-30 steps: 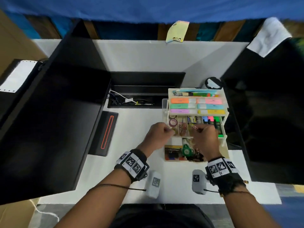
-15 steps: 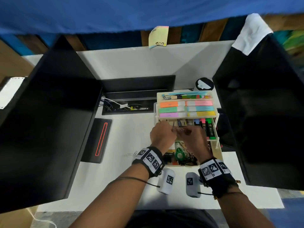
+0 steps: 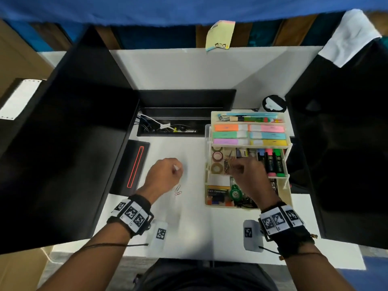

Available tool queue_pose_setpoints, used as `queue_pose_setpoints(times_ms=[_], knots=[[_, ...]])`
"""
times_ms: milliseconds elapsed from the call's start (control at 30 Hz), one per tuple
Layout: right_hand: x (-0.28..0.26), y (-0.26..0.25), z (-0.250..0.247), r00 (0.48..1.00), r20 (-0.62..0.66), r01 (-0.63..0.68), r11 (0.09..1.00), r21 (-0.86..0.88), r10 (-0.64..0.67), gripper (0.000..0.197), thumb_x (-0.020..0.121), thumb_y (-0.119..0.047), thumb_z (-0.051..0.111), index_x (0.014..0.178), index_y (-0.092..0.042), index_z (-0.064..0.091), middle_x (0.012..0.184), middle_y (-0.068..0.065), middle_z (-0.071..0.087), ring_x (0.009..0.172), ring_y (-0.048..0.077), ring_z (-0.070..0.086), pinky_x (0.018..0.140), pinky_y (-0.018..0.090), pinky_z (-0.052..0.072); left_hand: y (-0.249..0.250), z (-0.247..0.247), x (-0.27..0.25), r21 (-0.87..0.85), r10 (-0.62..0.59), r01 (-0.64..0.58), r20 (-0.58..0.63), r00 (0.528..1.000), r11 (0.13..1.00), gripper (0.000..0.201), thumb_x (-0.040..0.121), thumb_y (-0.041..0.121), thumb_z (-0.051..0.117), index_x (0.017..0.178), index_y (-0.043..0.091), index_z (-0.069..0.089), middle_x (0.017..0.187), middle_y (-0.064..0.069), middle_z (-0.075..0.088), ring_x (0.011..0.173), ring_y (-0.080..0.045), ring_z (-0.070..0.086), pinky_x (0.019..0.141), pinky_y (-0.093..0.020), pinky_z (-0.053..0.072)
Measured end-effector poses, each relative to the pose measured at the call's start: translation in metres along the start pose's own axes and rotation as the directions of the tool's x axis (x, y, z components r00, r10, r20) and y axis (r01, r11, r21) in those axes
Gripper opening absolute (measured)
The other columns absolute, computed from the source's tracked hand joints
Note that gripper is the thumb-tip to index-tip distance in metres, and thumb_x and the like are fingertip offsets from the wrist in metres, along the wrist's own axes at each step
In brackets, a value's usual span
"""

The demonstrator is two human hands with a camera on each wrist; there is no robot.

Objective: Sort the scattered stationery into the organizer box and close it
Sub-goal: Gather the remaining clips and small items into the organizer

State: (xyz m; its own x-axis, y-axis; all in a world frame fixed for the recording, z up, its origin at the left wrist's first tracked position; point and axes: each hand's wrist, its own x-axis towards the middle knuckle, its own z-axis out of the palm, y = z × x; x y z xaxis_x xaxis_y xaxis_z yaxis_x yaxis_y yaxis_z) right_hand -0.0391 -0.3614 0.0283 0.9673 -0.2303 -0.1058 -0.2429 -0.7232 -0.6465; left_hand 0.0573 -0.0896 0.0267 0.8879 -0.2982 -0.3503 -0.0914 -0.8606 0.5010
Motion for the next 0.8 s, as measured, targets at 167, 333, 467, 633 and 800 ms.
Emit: queue_pose_setpoints(times_ms=[167, 333, 467, 633, 800], knots=[[-0.014, -0.041, 0.020, 0.990, -0.048, 0.134, 0.990, -0.039, -0.136, 0.015, 0.087, -0.004, 0.074, 0.094, -0.017, 0.077, 0.087, -0.004, 0.071, 0.071, 0.009, 0.062, 0.066, 0.034, 0.056, -0.075, 0.016, -0.012, 0.226, -0.071, 0.014, 0.248, 0.966, 0.974, 0.080, 0.082, 0.043, 0.083, 0.151, 0.034, 0.042, 0.128, 0.001, 0.055, 0.115, -0.022, 0.063, 0.093, -0.033, 0.052], [-0.031, -0.083, 0.098, 0.943, 0.315, 0.124, 0.991, -0.049, -0.103, 0.031, 0.090, -0.010, 0.071, 0.121, -0.009, 0.070, 0.110, 0.008, 0.068, 0.098, 0.023, 0.067, 0.085, 0.027, 0.052, -0.091, 0.047, -0.022, 0.191, 0.024, -0.076, 0.262, 0.965, 0.979, 0.101, 0.072, 0.038, 0.091, 0.156, 0.031, 0.034, 0.143, -0.003, 0.042, 0.119, -0.029, 0.061, 0.096, -0.041, 0.054], [-0.037, -0.090, 0.151, 0.887, 0.463, 0.114, 0.972, -0.205, -0.006, 0.046, 0.094, -0.009, 0.063, 0.138, -0.005, 0.050, 0.130, 0.012, 0.053, 0.123, 0.029, 0.053, 0.100, 0.028, 0.041, -0.092, 0.063, -0.023, 0.045, 0.133, -0.143, 0.169, 0.977, 0.989, 0.075, 0.070, 0.031, 0.093, 0.136, 0.027, 0.057, 0.127, -0.001, 0.057, 0.109, -0.024, 0.065, 0.093, -0.041, 0.055], [-0.026, -0.088, 0.184, 0.918, 0.397, 0.137, 0.952, -0.275, -0.017, 0.045, 0.088, -0.001, 0.066, 0.130, -0.013, 0.053, 0.119, 0.011, 0.049, 0.096, 0.025, 0.064, 0.084, 0.034, 0.056, -0.097, 0.061, -0.014, -0.005, 0.118, -0.118, 0.064, 0.991, 0.993, 0.017, 0.082, 0.008, 0.076, 0.081, 0.025, 0.072, 0.084, 0.008, 0.067, 0.083, -0.014, 0.071, 0.077, -0.035, 0.059], [-0.017, -0.080, 0.190, 0.936, 0.352, 0.149, 0.935, -0.323, -0.028, 0.015, 0.094, -0.003, 0.062, 0.104, -0.011, 0.070, 0.104, 0.010, 0.056, 0.082, 0.025, 0.064, 0.074, 0.030, 0.051, -0.110, 0.061, -0.010, -0.013, 0.133, -0.132, 0.068, 0.989, 0.991, 0.007, 0.087, 0.020, 0.074, 0.082, 0.019, 0.079, 0.082, 0.000, 0.073, 0.080, -0.021, 0.070, 0.072, -0.032, 0.056]])
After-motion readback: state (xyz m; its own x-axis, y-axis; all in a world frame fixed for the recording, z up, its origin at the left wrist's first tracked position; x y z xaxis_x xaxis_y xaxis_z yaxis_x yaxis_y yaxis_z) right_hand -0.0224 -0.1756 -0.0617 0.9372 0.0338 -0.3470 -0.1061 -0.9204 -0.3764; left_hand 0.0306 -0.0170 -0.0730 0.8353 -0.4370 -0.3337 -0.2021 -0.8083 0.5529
